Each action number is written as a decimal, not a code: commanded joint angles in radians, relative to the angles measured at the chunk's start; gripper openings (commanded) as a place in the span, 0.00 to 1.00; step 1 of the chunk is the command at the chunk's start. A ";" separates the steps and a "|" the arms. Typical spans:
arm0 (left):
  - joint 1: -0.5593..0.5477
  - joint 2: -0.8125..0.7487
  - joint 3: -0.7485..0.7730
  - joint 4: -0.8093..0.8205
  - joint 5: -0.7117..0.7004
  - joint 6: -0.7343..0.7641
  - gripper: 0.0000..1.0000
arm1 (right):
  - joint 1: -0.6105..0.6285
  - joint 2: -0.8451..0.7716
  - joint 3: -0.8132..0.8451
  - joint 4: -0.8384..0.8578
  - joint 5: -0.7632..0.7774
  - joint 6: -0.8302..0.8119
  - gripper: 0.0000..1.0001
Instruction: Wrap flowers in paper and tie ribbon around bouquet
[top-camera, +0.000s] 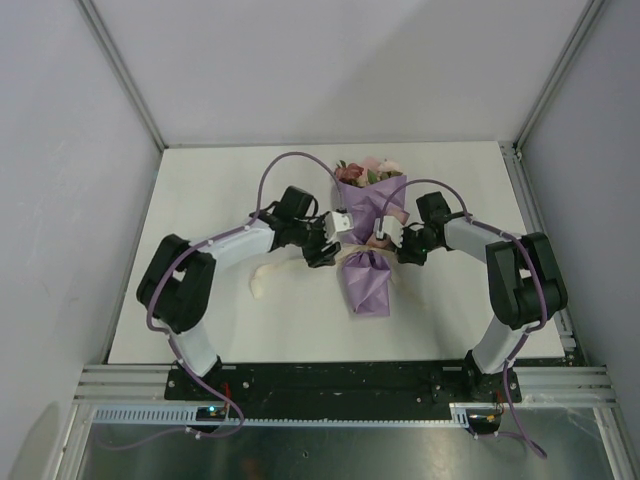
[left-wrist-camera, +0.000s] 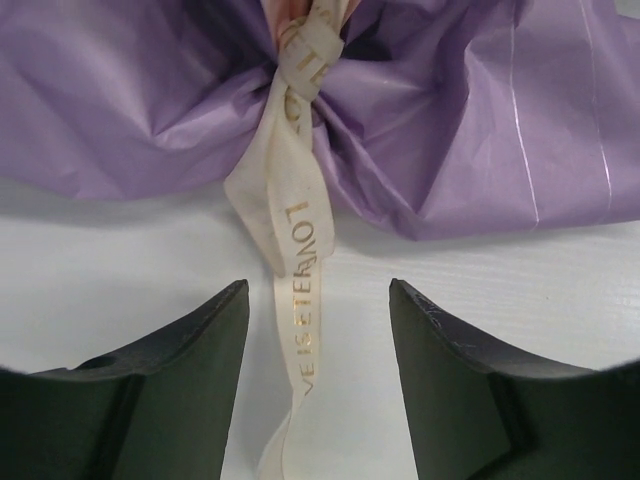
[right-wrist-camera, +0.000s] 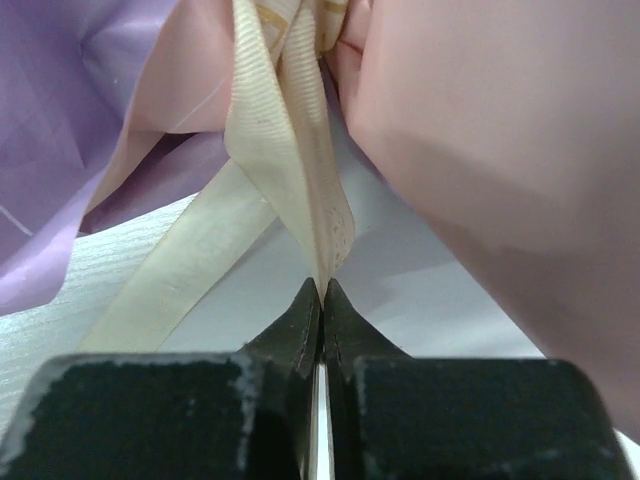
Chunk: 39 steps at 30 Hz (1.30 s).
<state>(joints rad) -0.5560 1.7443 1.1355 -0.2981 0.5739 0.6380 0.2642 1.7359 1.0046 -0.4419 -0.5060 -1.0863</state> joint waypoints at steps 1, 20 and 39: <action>-0.034 0.026 0.041 0.063 -0.037 0.064 0.63 | 0.004 -0.007 0.034 -0.032 0.016 -0.038 0.01; -0.125 0.146 0.167 0.063 -0.242 0.002 0.55 | -0.002 -0.020 0.034 -0.038 0.002 -0.027 0.00; -0.073 0.100 0.116 0.016 -0.303 -0.005 0.01 | -0.057 -0.052 0.034 -0.096 0.052 -0.055 0.00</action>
<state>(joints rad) -0.6685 1.9102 1.2789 -0.2745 0.2878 0.6514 0.2394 1.7298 1.0069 -0.4999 -0.4854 -1.1137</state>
